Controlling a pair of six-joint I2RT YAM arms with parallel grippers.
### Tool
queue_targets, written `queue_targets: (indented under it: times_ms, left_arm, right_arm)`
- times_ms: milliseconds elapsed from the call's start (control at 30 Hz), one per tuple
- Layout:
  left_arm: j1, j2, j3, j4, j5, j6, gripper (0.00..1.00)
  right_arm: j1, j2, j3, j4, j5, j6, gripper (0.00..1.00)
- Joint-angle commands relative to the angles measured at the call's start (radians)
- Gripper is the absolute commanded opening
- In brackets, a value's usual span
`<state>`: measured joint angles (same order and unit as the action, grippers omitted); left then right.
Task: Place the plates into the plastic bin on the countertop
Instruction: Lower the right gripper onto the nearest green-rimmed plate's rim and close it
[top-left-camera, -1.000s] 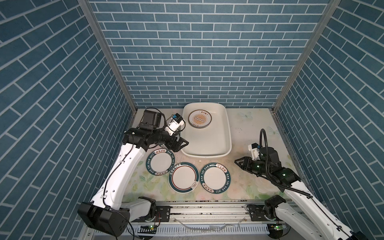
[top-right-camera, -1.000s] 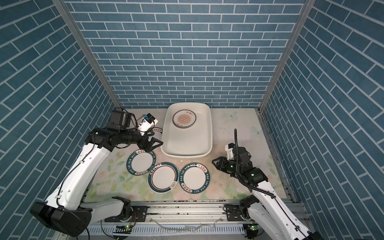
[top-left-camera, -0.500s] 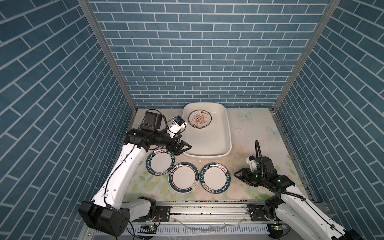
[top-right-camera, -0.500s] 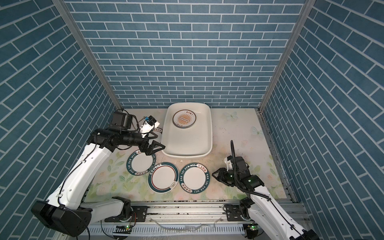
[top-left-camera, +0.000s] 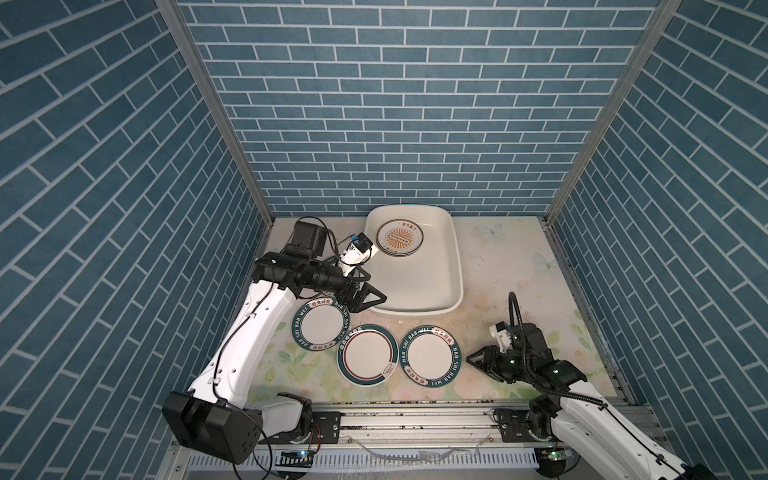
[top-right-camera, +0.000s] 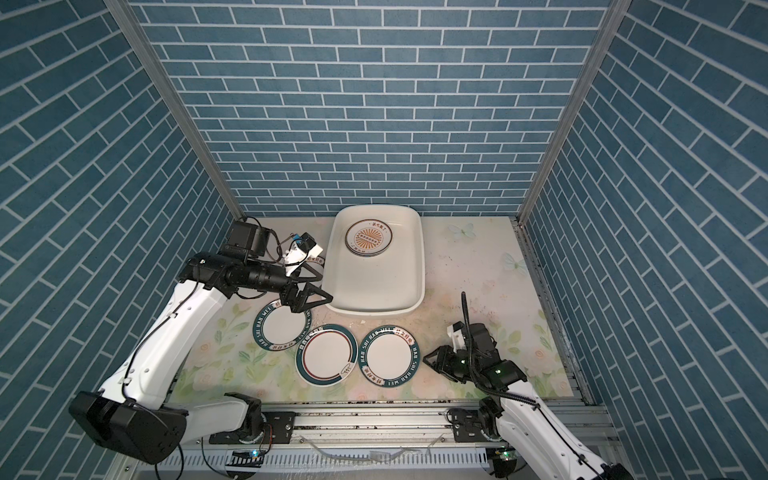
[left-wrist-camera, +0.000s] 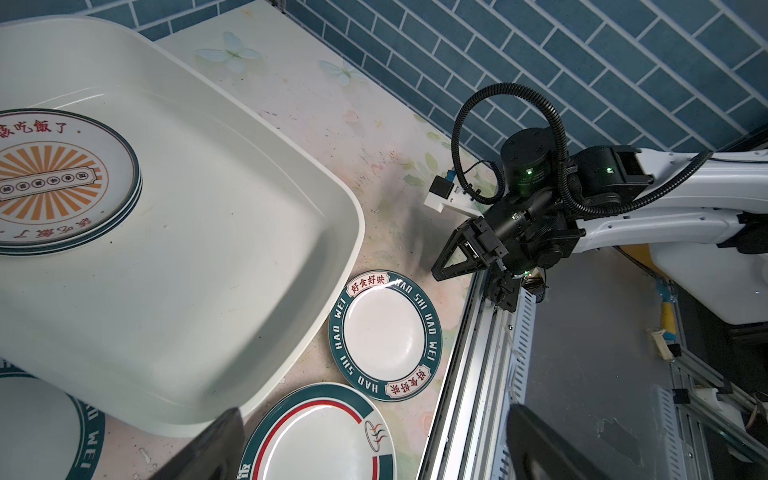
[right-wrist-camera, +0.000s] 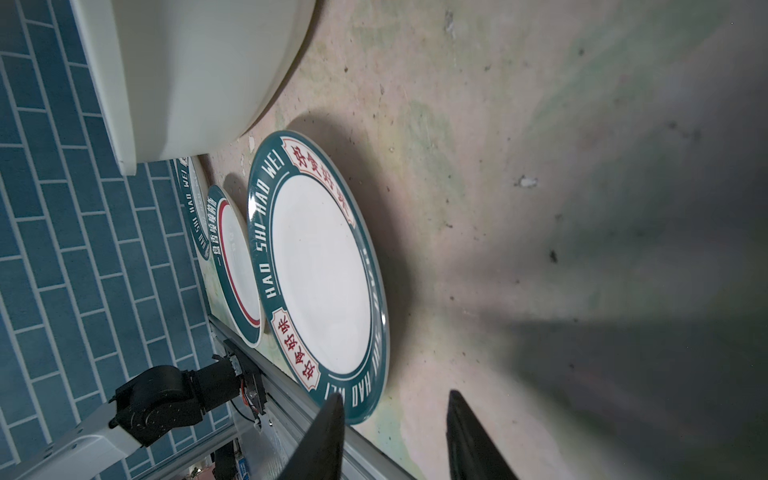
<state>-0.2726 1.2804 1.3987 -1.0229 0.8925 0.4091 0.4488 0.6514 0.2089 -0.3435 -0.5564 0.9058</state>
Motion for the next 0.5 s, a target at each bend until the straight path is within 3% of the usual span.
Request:
queue_targets:
  times_ms: [0, 467]
  left_arm:
    - [-0.001, 0.013, 0.039, -0.043, 0.05, 0.023, 0.99]
    - [0.0, 0.021, 0.042, -0.06, 0.06, 0.037, 0.99]
  right_arm:
    - [0.006, 0.013, -0.031, 0.071, -0.024, 0.031, 0.41]
    - [0.013, 0.185, -0.015, 0.176, -0.063, 0.001, 0.41]
